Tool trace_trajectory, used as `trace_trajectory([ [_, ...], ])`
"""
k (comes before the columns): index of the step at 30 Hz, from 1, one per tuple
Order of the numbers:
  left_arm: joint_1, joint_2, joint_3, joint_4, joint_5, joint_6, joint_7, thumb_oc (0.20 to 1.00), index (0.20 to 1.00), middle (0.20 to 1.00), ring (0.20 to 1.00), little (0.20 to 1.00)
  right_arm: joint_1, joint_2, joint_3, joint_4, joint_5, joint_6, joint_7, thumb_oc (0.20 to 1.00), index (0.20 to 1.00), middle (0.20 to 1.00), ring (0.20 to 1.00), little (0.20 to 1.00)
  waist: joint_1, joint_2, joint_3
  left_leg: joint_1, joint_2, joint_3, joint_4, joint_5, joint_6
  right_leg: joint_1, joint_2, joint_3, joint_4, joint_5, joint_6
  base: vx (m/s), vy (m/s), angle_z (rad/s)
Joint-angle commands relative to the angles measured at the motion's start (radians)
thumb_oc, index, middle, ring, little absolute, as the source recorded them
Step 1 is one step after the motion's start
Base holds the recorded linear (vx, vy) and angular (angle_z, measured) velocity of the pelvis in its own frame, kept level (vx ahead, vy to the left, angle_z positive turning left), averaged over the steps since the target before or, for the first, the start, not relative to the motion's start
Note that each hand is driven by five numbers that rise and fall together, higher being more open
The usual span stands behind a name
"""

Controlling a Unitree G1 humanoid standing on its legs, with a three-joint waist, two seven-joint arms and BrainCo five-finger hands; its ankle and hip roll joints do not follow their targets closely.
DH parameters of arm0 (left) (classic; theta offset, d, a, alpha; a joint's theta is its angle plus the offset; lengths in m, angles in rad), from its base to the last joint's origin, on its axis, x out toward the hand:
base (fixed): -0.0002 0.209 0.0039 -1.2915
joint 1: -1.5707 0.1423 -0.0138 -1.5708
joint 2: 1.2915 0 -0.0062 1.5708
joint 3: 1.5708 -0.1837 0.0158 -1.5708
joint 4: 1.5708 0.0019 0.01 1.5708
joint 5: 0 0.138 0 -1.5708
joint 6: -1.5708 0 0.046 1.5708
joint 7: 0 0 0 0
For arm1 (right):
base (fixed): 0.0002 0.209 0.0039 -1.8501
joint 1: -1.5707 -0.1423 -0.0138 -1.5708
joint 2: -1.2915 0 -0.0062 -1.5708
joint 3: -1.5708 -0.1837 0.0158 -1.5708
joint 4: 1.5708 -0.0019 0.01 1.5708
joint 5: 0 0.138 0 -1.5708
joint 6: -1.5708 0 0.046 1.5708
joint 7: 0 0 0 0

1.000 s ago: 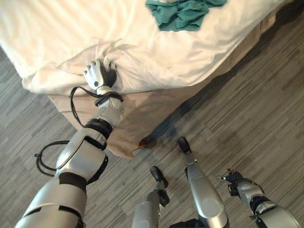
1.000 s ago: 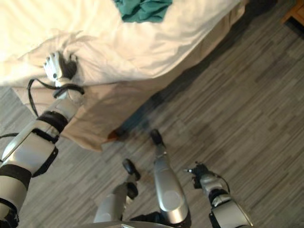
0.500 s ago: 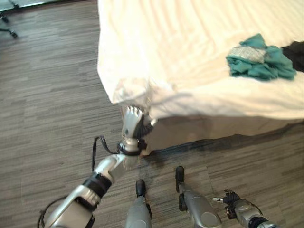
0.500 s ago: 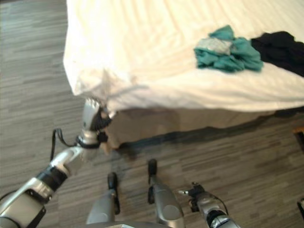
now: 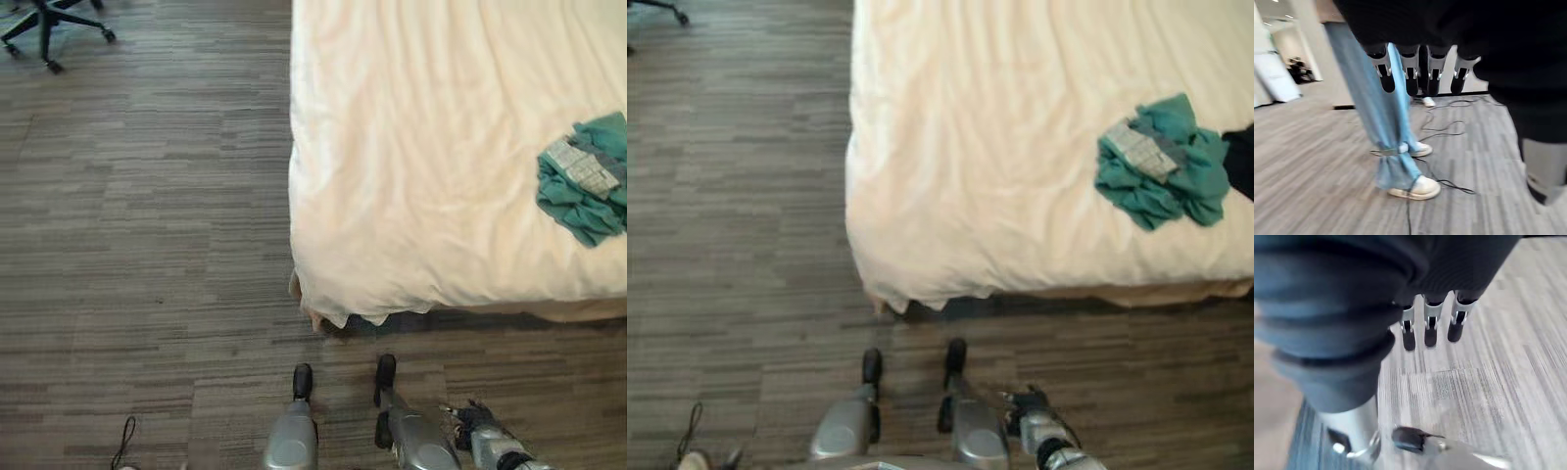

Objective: Tidy up the quilt and then pick up the clothes from the bed and put them into the laundry hamper.

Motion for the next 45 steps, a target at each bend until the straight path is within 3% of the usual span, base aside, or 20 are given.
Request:
trace_trajectory([
  [1, -0.038, 0.028, -0.129, -0.084, 0.313, -0.05, -0.082, 1.0, 1.0, 1.0, 1.0, 1.0, 0.006, -0.085, -0.09, -0.108, 0.097, -0.331, 0.061, 0.2, 0.2, 0.2, 0.2, 0.2, 0.021, -0.079, -0.042, -0.032, 0.035, 0.011, 0.101, -0.012, 0.005, 0.086, -0.06, 0.12, 0.022, -0.016, 0.131, 0.19, -0.098, -0.01],
  [3, -0.007, 0.038, -0.155, -0.152, 0.355, -0.064, -0.099, 1.0, 1.0, 1.0, 1.0, 1.0, 0.027, -0.159, -0.073, -0.401, 0.044, -0.303, -0.001, 0.2, 0.2, 0.2, 0.2, 0.2, 0.008, -0.095, -0.052, -0.039, 0.038, 0.02, 0.116, -0.022, 0.005, 0.078, -0.064, 0.118, 0.022, -0.009, 0.139, 0.07, -0.045, -0.09],
  [5, 0.017, 0.077, -0.172, -0.199, 0.323, -0.121, -0.141, 1.0, 1.0, 1.0, 1.0, 1.0, 0.042, -0.249, -0.102, -0.76, -0.027, -0.285, 0.052, 0.2, 0.2, 0.2, 0.2, 0.2, -0.016, -0.116, -0.046, -0.053, 0.033, 0.027, 0.135, -0.04, 0.014, 0.063, -0.069, 0.131, 0.024, -0.004, 0.15, -0.06, -0.009, -0.13],
  [8, 0.005, 0.143, -0.158, -0.236, 0.254, -0.147, -0.215, 1.0, 1.0, 1.0, 1.0, 1.0, 0.003, -0.368, -0.081, -1.18, -0.069, -0.162, 0.075, 0.2, 0.2, 0.2, 0.2, 0.2, -0.032, -0.145, -0.026, -0.065, 0.038, 0.036, 0.143, -0.043, 0.021, 0.052, -0.061, 0.154, 0.013, 0.012, 0.161, -0.04, -0.082, -0.05],
  [11, -0.013, 0.177, -0.168, -0.232, 0.262, -0.156, -0.239, 1.0, 1.0, 1.0, 1.0, 1.0, -0.113, -0.422, -0.03, -1.281, -0.082, -0.113, 0.055, 0.2, 0.2, 0.2, 0.2, 0.2, -0.014, -0.168, -0.013, -0.082, 0.039, 0.02, 0.144, -0.041, 0.023, 0.045, -0.049, 0.168, 0.003, 0.024, 0.165, 0.04, -0.121, -0.04],
  [14, -0.035, 0.219, -0.188, -0.231, 0.245, -0.129, -0.255, 1.0, 1.0, 1.0, 1.0, 1.0, -0.363, -0.445, 0.043, -1.171, -0.037, -0.063, 0.038, 0.2, 0.2, 0.2, 0.2, 0.2, 0.036, -0.188, 0.009, -0.114, 0.037, -0.012, 0.144, -0.034, 0.023, 0.032, -0.041, 0.164, -0.004, 0.033, 0.168, 0.06, -0.14, 0.09],
  [15, -0.042, 0.237, -0.199, -0.227, 0.207, -0.116, -0.261, 1.0, 1.0, 1.0, 1.0, 1.0, -0.515, -0.441, 0.078, -1.055, 0.008, -0.023, 0.041, 0.2, 0.2, 0.2, 0.2, 0.2, 0.075, -0.19, 0.027, -0.144, 0.036, -0.03, 0.144, -0.025, 0.02, 0.023, -0.043, 0.148, -0.006, 0.034, 0.17, 0.03, -0.102, 0.17],
  [18, -0.061, 0.261, -0.203, -0.218, 0.107, -0.107, -0.274, 1.0, 1.0, 1.0, 1.0, 1.0, -0.678, -0.428, 0.131, -0.857, -0.003, -0.044, 0.034, 0.2, 0.2, 0.2, 0.2, 0.2, 0.117, -0.184, 0.057, -0.185, 0.034, -0.045, 0.146, -0.018, 0.017, 0.005, -0.051, 0.125, -0.006, 0.031, 0.173, -0.03, -0.042, 0.27],
  [20, -0.097, 0.284, -0.191, -0.206, 0.061, -0.109, -0.301, 1.0, 1.0, 1.0, 1.0, 1.0, -0.829, -0.408, 0.207, -0.65, -0.067, -0.08, 0.018, 0.2, 0.2, 0.2, 0.2, 0.2, 0.158, -0.168, 0.097, -0.244, 0.028, -0.058, 0.148, -0.005, 0.012, -0.026, -0.061, 0.096, -0.004, 0.024, 0.173, -0.09, -0.005, 0.48],
  [25, -0.107, 0.257, -0.212, -0.221, 0.076, -0.084, -0.353, 1.0, 1.0, 1.0, 1.0, 1.0, -0.975, -0.383, 0.29, -0.454, -0.035, -0.136, -0.003, 0.2, 0.2, 0.2, 0.2, 0.2, 0.197, -0.1, 0.155, -0.33, -0.013, -0.1, 0.132, 0.025, 0.01, -0.091, -0.077, 0.068, -0.007, 0.016, 0.165, -0.17, 0.146, 0.43],
  [29, -0.082, 0.186, -0.25, -0.207, 0.107, -0.164, -0.374, 1.0, 1.0, 1.0, 1.0, 1.0, -0.972, -0.292, 0.313, -0.439, 0.029, -0.217, 0.047, 0.2, 0.2, 0.2, 0.2, 0.2, 0.203, -0.059, 0.165, -0.372, -0.044, -0.112, 0.112, 0.04, 0.012, -0.145, -0.095, 0.051, -0.006, 0.018, 0.155, -0.12, 0.173, 0.09],
  [33, -0.063, 0.125, -0.276, -0.217, 0.093, -0.212, -0.348, 1.0, 1.0, 1.0, 1.0, 1.0, -0.865, -0.158, 0.313, -0.599, 0.046, -0.291, 0.122, 0.2, 0.2, 0.2, 0.2, 0.2, 0.196, -0.05, 0.165, -0.382, -0.061, -0.108, 0.114, 0.045, 0.02, -0.163, -0.108, 0.053, -0.002, 0.024, 0.152, -0.06, 0.098, -0.09],
  [35, -0.061, 0.102, -0.288, -0.223, 0.067, -0.233, -0.32, 1.0, 1.0, 1.0, 1.0, 1.0, -0.791, -0.047, 0.362, -0.762, 0.059, -0.288, 0.127, 0.2, 0.2, 0.2, 0.2, 0.2, 0.189, -0.056, 0.165, -0.369, -0.062, -0.097, 0.116, 0.042, 0.023, -0.157, -0.111, 0.064, 0.0, 0.025, 0.15, -0.04, 0.075, -0.13],
  [36, -0.062, 0.102, -0.288, -0.223, 0.067, -0.233, -0.32, 1.0, 1.0, 1.0, 1.0, 1.0, -0.792, -0.048, 0.362, -0.762, 0.059, -0.288, 0.127, 0.2, 0.2, 0.2, 0.2, 0.2, 0.188, -0.056, 0.165, -0.371, -0.063, -0.098, 0.116, 0.043, 0.023, -0.158, -0.111, 0.063, 0.001, 0.025, 0.15, -0.03, 0.05, -0.17],
  [38, -0.069, 0.087, -0.291, -0.237, 0.023, -0.252, -0.311, 1.0, 1.0, 1.0, 1.0, 1.0, -0.715, 0.071, 0.463, -0.911, 0.02, -0.249, 0.16, 0.2, 0.2, 0.2, 0.2, 0.2, 0.177, -0.063, 0.165, -0.345, -0.062, -0.083, 0.118, 0.035, 0.026, -0.144, -0.11, 0.076, 0.002, 0.026, 0.149, -0.03, 0.037, -0.2],
  [42, -0.1, 0.084, -0.32, -0.243, 0.072, -0.238, -0.262, 1.0, 1.0, 1.0, 1.0, 1.0, -0.634, 0.194, 0.606, -0.982, -0.158, -0.172, 0.057, 0.2, 0.2, 0.2, 0.2, 0.2, 0.179, -0.063, 0.164, -0.295, -0.063, -0.075, 0.114, 0.019, 0.033, -0.105, -0.108, 0.086, -0.001, 0.024, 0.148, 0.01, -0.006, -0.03],
  [45, -0.109, 0.092, -0.316, -0.217, 0.085, -0.23, -0.27, 1.0, 1.0, 1.0, 1.0, 1.0, -0.611, 0.236, 0.63, -0.877, -0.25, -0.246, -0.101, 0.2, 0.2, 0.2, 0.2, 0.2, 0.191, -0.068, 0.147, -0.272, -0.062, -0.079, 0.118, 0.006, 0.04, -0.078, -0.103, 0.092, -0.004, 0.019, 0.15, 0.07, -0.103, 0.02],
])
